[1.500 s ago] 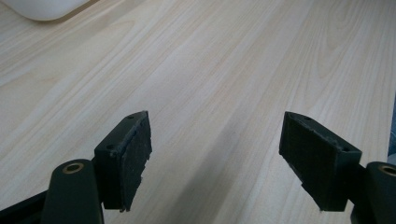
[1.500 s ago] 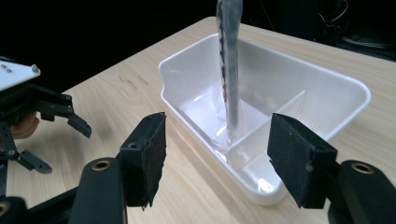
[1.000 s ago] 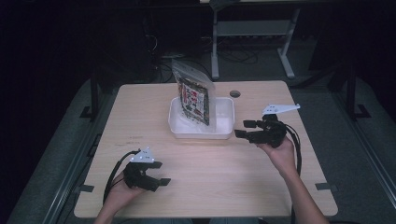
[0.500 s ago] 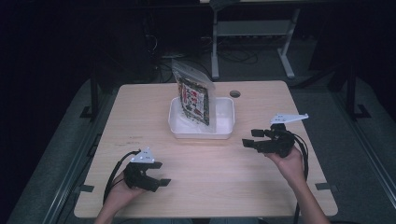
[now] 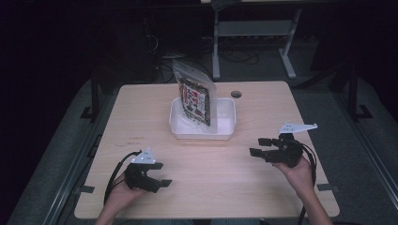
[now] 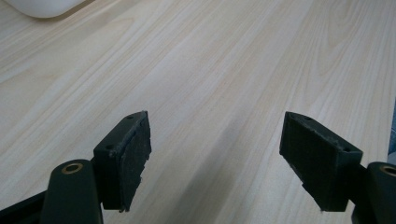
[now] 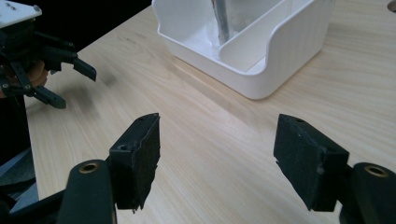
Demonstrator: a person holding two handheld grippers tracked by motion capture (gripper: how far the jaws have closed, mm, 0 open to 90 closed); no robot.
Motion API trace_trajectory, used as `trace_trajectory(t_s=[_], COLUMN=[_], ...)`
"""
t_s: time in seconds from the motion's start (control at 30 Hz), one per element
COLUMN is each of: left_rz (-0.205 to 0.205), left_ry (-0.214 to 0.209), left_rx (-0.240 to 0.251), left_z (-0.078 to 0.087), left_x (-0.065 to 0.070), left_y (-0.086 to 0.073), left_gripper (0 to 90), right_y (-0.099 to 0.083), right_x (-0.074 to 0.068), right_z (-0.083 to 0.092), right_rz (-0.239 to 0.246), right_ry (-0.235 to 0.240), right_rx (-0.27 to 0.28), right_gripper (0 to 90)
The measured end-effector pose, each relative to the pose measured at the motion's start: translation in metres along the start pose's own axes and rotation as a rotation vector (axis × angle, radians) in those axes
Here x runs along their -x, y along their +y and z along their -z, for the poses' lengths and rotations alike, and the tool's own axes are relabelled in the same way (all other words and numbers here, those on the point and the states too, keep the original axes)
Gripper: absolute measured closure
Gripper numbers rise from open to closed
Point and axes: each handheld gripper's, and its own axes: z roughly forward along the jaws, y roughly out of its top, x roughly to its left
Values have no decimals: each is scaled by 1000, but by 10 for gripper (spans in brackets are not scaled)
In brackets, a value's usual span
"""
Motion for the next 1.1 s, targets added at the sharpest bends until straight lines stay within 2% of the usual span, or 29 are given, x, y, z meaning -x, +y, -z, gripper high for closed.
trace_trajectory(t_s=[0.5,1.1], left_rz=[1,-5], left_ry=[1,5], left_rx=[-2,-11], left_z=[0,-2], left_x=[0,2], left_y=[0,-1], left_gripper=[241,241], right_y=[-27,-58], right_x=[-5,-11], right_z=[5,5], right_rz=[-21,-45], right_ry=[13,31], right_rx=[-39,-40], right_gripper=[305,298])
